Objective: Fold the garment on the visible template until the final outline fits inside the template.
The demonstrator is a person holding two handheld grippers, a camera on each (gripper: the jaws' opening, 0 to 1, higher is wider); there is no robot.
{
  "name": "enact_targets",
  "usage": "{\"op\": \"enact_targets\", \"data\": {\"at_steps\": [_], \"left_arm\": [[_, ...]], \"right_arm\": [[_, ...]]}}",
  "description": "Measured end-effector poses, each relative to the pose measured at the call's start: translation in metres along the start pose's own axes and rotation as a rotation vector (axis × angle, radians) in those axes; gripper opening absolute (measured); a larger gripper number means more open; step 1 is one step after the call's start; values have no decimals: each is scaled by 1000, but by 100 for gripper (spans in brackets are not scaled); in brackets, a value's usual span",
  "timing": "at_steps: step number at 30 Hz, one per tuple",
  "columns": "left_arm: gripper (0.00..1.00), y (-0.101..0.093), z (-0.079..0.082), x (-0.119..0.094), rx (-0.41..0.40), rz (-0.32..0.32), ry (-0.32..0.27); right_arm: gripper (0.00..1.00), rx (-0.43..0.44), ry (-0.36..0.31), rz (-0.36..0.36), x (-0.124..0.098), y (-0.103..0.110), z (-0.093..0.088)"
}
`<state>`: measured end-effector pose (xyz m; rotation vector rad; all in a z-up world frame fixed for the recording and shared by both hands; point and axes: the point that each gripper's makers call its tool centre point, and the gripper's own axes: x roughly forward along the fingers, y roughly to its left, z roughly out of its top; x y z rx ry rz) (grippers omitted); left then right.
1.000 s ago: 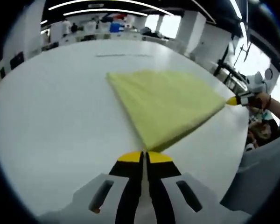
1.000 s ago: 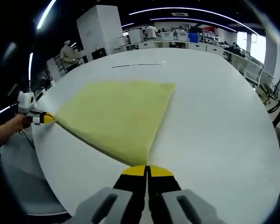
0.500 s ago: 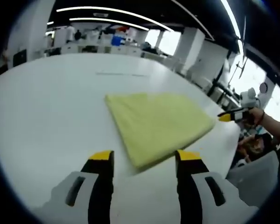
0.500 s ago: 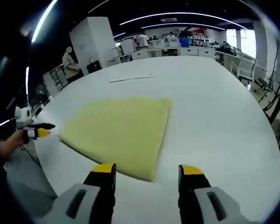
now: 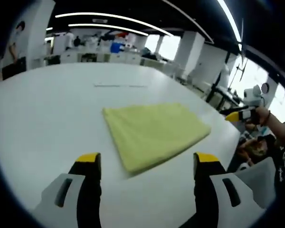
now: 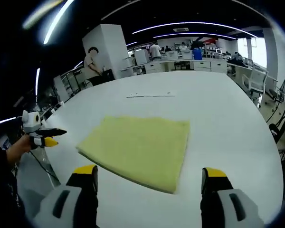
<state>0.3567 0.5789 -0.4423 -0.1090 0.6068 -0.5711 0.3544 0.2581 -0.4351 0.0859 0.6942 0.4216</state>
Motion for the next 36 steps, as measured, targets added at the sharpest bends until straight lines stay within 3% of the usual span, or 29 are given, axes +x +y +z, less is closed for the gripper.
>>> {"op": "enact_targets", "data": {"at_steps": [9,16,25,36], "left_arm": [[90,-12,-2,-16,35,9,9],[98,-17,-4,-22,56,16,8],[99,-23,-11,-28,69,23,31],[99,-29,-9,-32,77,50,27]], "right_arm": [[99,-53,11,9,-16,15,-6],[100,-21,-41,11,-28,24,1],[100,-87,-29,-11,-35,26,-7],[100,-127,-5,-29,-41,24,-20]]}}
